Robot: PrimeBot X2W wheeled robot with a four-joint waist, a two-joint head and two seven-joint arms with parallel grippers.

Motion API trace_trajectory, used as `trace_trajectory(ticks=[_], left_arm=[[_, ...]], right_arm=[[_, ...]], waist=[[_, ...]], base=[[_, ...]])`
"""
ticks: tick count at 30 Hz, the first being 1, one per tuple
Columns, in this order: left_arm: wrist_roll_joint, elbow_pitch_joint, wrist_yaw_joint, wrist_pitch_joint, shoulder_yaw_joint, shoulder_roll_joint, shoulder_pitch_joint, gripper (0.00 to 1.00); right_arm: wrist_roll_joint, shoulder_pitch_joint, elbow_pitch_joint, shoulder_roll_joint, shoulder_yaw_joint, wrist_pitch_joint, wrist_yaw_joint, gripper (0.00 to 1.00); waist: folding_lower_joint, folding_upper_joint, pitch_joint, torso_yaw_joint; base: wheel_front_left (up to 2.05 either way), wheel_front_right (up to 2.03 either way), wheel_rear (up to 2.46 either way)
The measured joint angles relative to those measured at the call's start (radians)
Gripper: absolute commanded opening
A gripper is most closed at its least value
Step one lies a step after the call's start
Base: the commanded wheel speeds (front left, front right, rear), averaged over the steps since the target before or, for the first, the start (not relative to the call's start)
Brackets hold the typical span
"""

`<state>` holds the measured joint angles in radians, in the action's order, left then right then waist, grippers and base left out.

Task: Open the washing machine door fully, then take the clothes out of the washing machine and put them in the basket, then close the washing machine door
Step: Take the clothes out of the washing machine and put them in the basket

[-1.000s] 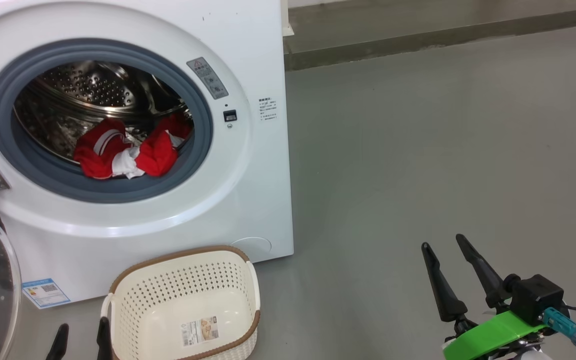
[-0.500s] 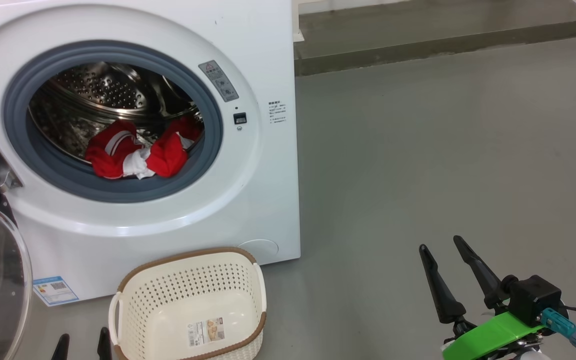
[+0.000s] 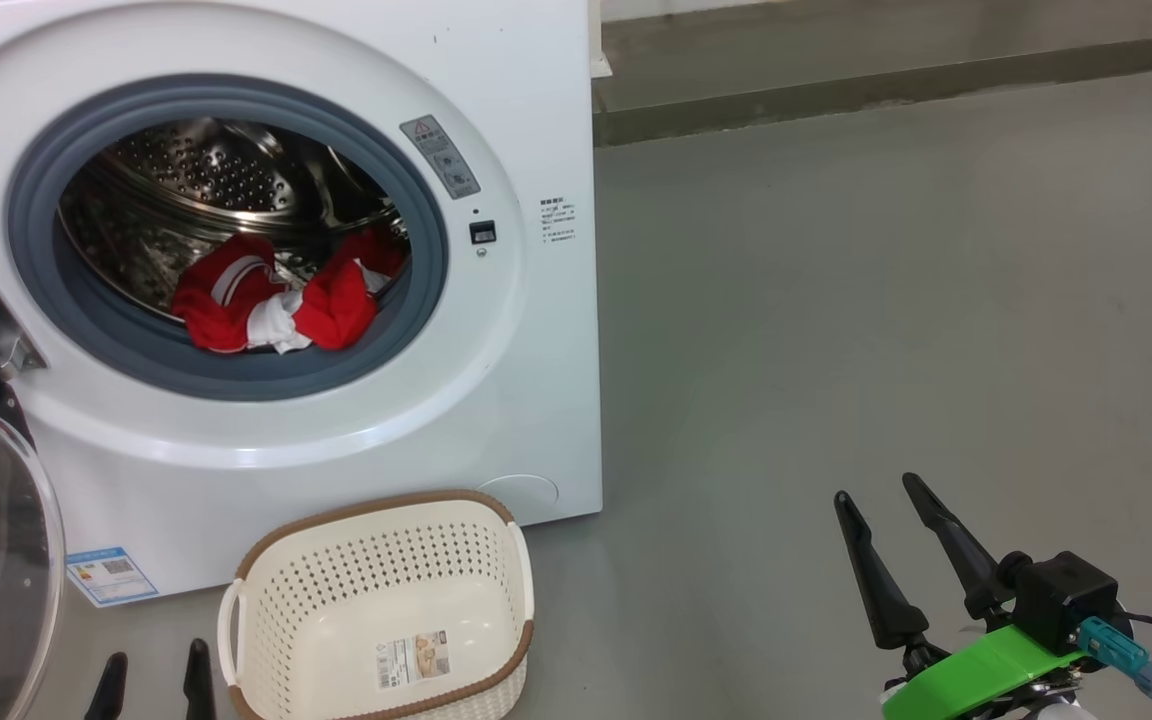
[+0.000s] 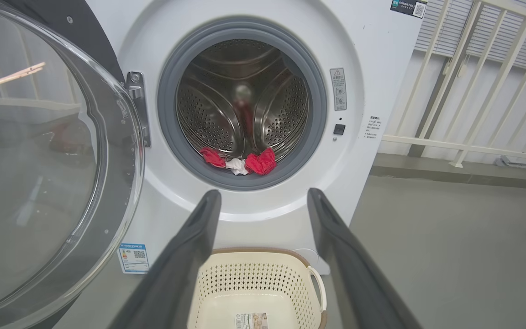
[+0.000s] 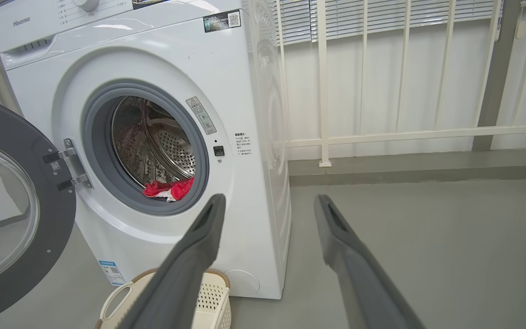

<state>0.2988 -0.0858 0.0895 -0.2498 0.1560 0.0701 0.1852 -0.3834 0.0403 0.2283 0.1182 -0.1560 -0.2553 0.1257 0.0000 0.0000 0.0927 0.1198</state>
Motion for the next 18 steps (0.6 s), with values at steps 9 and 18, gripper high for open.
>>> trace_trajectory(ticks=[9,18], left_arm=[[-0.034,-0.020,-0.029,0.000,0.013,-0.007,0.000,1.00],[-0.033,-0.032,-0.029,0.000,0.012,-0.010,0.000,1.00]], right_arm=[[-0.004,0.000,0.002,0.000,0.001,0.000,0.000,1.00],[-0.004,0.001,0.002,-0.003,0.001,0.000,0.000,1.00]], waist=[[0.0000,0.0000,-0.004,0.002],[0.0000,0.0000,-0.015,0.000]], base=[[0.35,-0.35,0.00],[1.43,-1.43,0.00]])
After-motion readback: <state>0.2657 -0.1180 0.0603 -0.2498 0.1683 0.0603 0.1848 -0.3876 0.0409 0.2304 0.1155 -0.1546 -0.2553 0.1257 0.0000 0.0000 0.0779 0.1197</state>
